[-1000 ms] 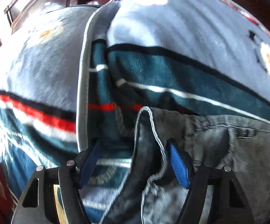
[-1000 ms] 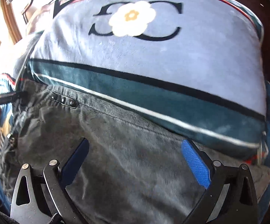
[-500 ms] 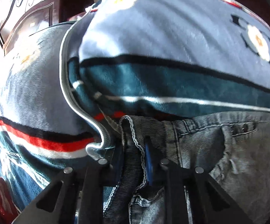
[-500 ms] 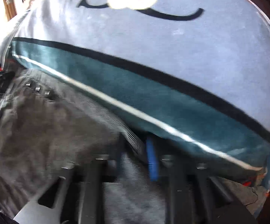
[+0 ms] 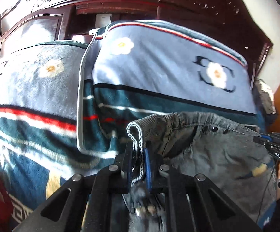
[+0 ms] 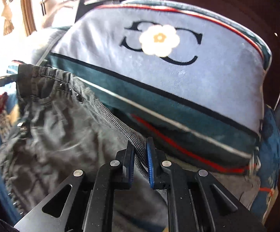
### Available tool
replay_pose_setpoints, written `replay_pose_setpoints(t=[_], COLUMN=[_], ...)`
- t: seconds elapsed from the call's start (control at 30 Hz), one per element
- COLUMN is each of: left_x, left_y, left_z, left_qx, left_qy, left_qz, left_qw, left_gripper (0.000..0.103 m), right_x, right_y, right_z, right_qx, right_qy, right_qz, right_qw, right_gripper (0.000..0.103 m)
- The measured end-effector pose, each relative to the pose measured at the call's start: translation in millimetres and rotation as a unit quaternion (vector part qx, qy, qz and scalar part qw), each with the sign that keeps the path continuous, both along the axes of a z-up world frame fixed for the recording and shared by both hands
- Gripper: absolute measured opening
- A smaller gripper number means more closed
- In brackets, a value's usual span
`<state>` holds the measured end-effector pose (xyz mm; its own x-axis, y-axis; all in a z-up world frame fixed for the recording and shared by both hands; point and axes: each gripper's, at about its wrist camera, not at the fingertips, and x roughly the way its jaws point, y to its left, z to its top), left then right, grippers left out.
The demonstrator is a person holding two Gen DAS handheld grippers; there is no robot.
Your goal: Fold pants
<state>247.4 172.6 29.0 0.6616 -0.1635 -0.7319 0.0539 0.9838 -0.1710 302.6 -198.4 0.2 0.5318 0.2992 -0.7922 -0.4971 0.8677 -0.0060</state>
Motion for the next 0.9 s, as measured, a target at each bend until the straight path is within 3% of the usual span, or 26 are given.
replay_pose_setpoints(t=[0.1,0.4,0.57,0.73,0.9], left_x=[-25.2,-113.6,-143.4,-158.4,-168.5], left_y=[0.5,29.8,35.3,24.4,29.8], left_z=[0.2,-14.5,-35.5,-72.0,-75.1], left_qx=[-0.022,-0.030,-0.006,0.042,0.050], left_qy=[0.001,0.024,0.061,0.107,0.115], left_qz=[-0.003,-0.021,-0.047,-0.066,-0.074], left_qw=[0.9998,0.9990,0.9970,0.9912,0.9894], left_gripper=[0.013,0.013,0.013,0.013,0.013], right_x=[-30.9,-143.6,-188.3,-211.9,-221.2], right_y=[-5.3,-0.1,-7.1,3.8,3.6], right_z=[5.3,-2.9,-32.1,-75.0,-61.9], right_qx=[0.027,0.098,0.099,0.054,0.073], right_qy=[0.003,0.024,0.066,0.108,0.094], right_qz=[-0.001,-0.005,-0.013,-0.009,-0.018], right_qw=[1.000,0.995,0.993,0.993,0.993], right_gripper=[0.010,0.011,0.011,0.011,0.011])
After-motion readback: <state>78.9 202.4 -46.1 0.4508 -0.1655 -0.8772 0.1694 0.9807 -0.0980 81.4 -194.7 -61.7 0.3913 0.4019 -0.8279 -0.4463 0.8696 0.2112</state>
